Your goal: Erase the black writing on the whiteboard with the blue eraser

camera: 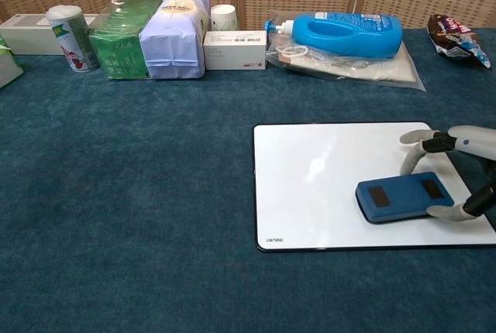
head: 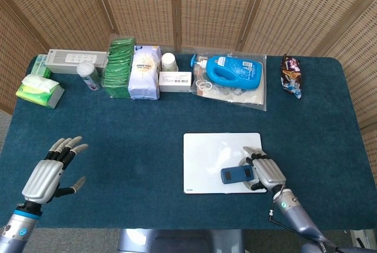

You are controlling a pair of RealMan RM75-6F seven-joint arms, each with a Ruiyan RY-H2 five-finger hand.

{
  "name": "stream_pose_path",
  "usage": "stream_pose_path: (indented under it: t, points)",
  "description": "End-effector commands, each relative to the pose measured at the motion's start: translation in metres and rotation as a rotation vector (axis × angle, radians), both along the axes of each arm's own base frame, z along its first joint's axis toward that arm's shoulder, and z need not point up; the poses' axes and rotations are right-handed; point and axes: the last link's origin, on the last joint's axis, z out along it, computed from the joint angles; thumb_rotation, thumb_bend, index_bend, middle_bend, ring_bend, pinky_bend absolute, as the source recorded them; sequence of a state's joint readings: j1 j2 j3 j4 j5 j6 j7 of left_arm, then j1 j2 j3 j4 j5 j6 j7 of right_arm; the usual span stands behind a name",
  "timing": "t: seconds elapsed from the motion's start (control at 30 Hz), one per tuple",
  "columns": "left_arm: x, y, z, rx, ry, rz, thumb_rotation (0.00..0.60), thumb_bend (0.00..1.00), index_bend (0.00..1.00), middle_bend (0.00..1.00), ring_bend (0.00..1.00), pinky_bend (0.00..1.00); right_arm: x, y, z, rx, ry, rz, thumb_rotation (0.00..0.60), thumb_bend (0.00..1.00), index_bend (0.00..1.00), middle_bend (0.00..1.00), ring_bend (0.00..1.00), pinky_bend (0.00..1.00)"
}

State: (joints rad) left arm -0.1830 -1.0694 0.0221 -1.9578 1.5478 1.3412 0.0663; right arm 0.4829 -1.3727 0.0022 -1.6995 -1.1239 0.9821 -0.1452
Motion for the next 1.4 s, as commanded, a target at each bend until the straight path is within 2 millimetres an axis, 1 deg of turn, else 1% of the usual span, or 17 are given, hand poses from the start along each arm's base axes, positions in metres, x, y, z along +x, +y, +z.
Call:
stream_pose_path:
  t: [0.03, 0.17, 0.53, 0.6, 0.93, 1.1, 1.27, 1.4]
  points:
    - [0.001, 0.000, 0.000, 0.000, 0.000, -0.002, 0.600, 0.38, 0.15, 0.07, 0.00, 0.00, -0.001, 0.006, 0.000, -0.002, -0.002, -0.002, 0.600, 0.30, 0.55, 0.06, 0.00, 0.00]
    - [0.000, 0.000, 0.000, 0.000, 0.000, -0.001, 0.600, 0.38, 0.15, 0.07, 0.00, 0.00, -0.002, 0.005, -0.002, -0.005, -0.004, -0.003, 0.600, 0.30, 0.56, 0.06, 0.00, 0.00]
    - [-0.002, -0.002, 0.002, 0.007, 0.003, 0.009, 0.600, 0.38, 0.15, 0.07, 0.00, 0.00, 0.000, -0.015, -0.006, -0.010, -0.009, 0.014, 0.600, 0.30, 0.57, 0.07, 0.00, 0.00]
    - [-0.002, -0.002, 0.003, 0.011, 0.003, 0.011, 0.600, 0.38, 0.15, 0.07, 0.00, 0.00, 0.003, -0.025, -0.006, -0.022, -0.006, 0.034, 0.600, 0.30, 0.57, 0.07, 0.00, 0.00]
    - [-0.003, -0.004, 0.004, 0.015, 0.006, 0.019, 0.600, 0.38, 0.15, 0.07, 0.00, 0.00, 0.011, -0.052, -0.003, -0.044, 0.003, 0.072, 0.600, 0.31, 0.61, 0.09, 0.00, 0.00]
    - [-0.003, -0.004, 0.003, 0.014, 0.007, 0.021, 0.600, 0.38, 0.15, 0.07, 0.00, 0.00, 0.010, -0.055, -0.003, -0.042, 0.002, 0.068, 0.600, 0.31, 0.63, 0.10, 0.00, 0.00]
    - [-0.002, -0.003, 0.003, 0.015, 0.008, 0.016, 0.600, 0.38, 0.15, 0.07, 0.00, 0.00, 0.004, -0.050, -0.007, -0.035, 0.001, 0.050, 0.600, 0.31, 0.66, 0.12, 0.00, 0.00]
    - [-0.001, -0.003, 0.003, 0.012, 0.008, 0.015, 0.600, 0.38, 0.15, 0.07, 0.00, 0.00, 0.000, -0.046, -0.007, -0.031, 0.001, 0.037, 0.600, 0.31, 0.66, 0.12, 0.00, 0.00]
